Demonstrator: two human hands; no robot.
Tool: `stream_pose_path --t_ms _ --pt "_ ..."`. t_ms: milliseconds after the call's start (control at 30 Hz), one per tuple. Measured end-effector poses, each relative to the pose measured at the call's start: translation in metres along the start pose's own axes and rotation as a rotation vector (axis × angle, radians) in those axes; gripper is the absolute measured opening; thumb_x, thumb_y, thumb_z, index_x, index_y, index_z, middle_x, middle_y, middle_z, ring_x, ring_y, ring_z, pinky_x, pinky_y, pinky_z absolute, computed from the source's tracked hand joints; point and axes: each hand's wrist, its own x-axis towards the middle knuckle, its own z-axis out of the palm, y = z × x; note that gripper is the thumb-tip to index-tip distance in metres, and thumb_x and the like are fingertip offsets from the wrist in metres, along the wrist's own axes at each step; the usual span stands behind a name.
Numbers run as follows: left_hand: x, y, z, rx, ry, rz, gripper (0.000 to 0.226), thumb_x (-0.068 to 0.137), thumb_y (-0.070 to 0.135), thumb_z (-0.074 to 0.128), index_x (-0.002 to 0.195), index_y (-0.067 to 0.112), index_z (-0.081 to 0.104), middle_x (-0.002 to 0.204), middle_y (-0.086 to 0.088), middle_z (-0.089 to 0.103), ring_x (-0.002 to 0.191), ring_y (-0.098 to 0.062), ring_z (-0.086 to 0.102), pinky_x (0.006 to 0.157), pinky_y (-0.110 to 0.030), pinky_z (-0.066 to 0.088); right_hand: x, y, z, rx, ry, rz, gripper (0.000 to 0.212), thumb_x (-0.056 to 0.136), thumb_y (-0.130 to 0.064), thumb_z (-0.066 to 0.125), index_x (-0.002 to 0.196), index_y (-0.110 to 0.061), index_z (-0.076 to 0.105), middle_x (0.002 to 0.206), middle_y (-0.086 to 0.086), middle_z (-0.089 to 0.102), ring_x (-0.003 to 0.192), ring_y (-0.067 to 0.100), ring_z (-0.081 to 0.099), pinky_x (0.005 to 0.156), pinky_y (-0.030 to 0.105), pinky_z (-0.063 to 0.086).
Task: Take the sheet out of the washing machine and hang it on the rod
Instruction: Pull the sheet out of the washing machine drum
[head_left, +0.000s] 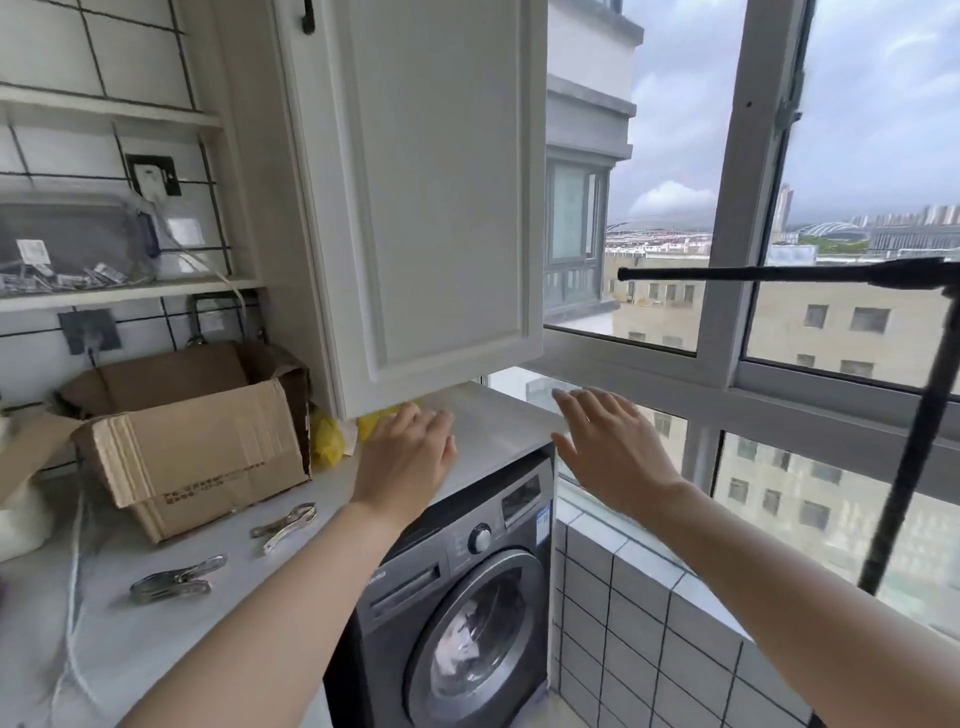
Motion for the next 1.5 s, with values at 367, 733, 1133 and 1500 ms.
stream_pose_path --t_ms 367,733,1133,1500 --pt "-0.021 0.009 0.127 -0.07 -0.242 -0.076 0.01 0.074 0.017 0.074 0.077 0.016 0.064 0.067 0.002 0.064 0.065 -0.018 0.058 0.055 -0.028 0.047 -0.011 0.024 0.135 0.074 -0.171 0.02 0.048 0.078 -0.032 0.074 0.118 -0.007 0.062 0.103 0.007 0.07 0.096 0.026 0.067 0.084 0.036 0.055" --pt "-0.046 0.052 0.255 -0.077 -0.449 -0.324 0.008 0.077 0.017 0.071 0.081 0.014 0.065 0.07 0.001 0.068 0.071 -0.023 0.061 0.058 -0.034 0.051 -0.041 0.056 0.286 0.253 -0.483 -0.043 0.044 0.089 -0.033 0.063 0.123 -0.007 0.058 0.111 0.008 0.067 0.107 0.028 0.063 0.09 0.038 0.051" --pt "-0.127 0.09 0.366 -0.289 -0.722 -0.835 0.015 0.094 0.024 0.048 0.099 0.016 0.06 0.091 0.001 0.067 0.092 -0.023 0.056 0.067 -0.037 0.05 -0.081 0.045 0.421 0.395 -0.874 0.008 0.042 0.099 -0.035 0.038 0.135 -0.012 0.042 0.131 0.005 0.053 0.124 0.027 0.046 0.099 0.035 0.039" --pt "-0.146 0.086 0.49 -0.894 -0.884 -1.726 0.026 0.088 0.022 0.061 0.106 0.005 0.067 0.099 -0.01 0.067 0.098 -0.028 0.06 0.082 -0.034 0.048 -0.069 0.014 0.549 0.537 -1.096 -0.01 0.048 0.099 -0.035 0.044 0.139 -0.008 0.035 0.135 0.011 0.045 0.125 0.03 0.044 0.098 0.042 0.044"
